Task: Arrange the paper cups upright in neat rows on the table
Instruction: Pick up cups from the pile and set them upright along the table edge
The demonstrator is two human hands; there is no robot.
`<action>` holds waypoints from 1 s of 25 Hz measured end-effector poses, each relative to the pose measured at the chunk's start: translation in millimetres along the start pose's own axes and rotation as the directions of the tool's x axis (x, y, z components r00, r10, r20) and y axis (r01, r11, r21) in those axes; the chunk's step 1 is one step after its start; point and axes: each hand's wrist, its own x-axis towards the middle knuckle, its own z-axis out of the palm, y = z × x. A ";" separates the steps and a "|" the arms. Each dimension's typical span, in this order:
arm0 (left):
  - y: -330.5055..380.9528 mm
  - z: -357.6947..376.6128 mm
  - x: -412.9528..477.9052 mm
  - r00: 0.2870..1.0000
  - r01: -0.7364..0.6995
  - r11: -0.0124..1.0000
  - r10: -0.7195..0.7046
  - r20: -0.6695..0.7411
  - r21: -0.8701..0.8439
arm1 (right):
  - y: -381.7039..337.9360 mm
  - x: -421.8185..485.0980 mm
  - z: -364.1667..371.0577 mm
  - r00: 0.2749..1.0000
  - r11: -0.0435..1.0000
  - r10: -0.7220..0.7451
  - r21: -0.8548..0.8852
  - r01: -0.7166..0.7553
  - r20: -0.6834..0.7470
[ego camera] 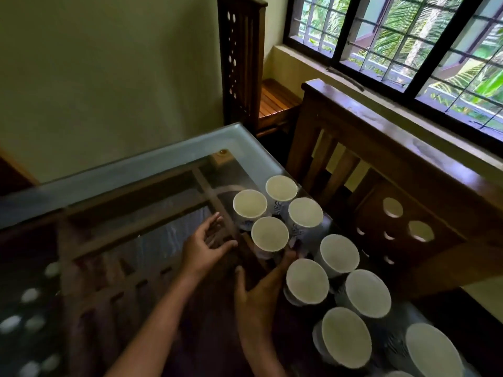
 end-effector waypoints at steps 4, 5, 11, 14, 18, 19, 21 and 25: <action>-1.3 -33.4 -71.6 0.990 0.039 0.999 -0.040 -0.132 -0.013 | -12.1 -47.1 -28.5 0.970 1.000 0.016 0.020 -0.022 0.243; -1.6 -45.3 -93.9 0.982 0.051 0.999 -0.052 -0.182 -0.011 | -17.2 -60.2 -37.0 0.958 1.000 -0.006 0.031 -0.003 0.285; -27.3 -151.3 -255.5 0.905 0.075 0.990 -0.016 -0.426 0.122 | -59.2 -163.4 -67.7 0.789 0.984 -0.167 0.047 0.173 0.592; -48.7 -215.5 -353.8 0.850 0.100 0.984 -0.008 -0.527 0.146 | -84.1 -231.4 -76.1 0.588 0.980 -0.178 0.086 0.182 0.789; -74.8 -284.8 -473.3 0.738 0.213 0.969 -0.079 -0.671 0.121 | -108.0 -328.6 -73.4 0.401 0.957 -0.214 0.109 0.269 0.891; -82.2 -301.9 -502.4 0.705 0.236 0.964 -0.082 -0.705 0.125 | -113.7 -356.6 -71.0 0.379 0.944 -0.241 0.125 0.306 0.894; -96.3 -332.8 -558.1 0.646 0.270 0.954 -0.076 -0.759 0.134 | -126.1 -413.1 -67.2 0.334 0.923 -0.256 0.126 0.364 0.907; -116.5 -379.3 -638.9 0.558 0.333 0.932 -0.071 -0.827 0.145 | -146.6 -508.0 -58.3 0.216 0.878 -0.271 0.149 0.455 0.938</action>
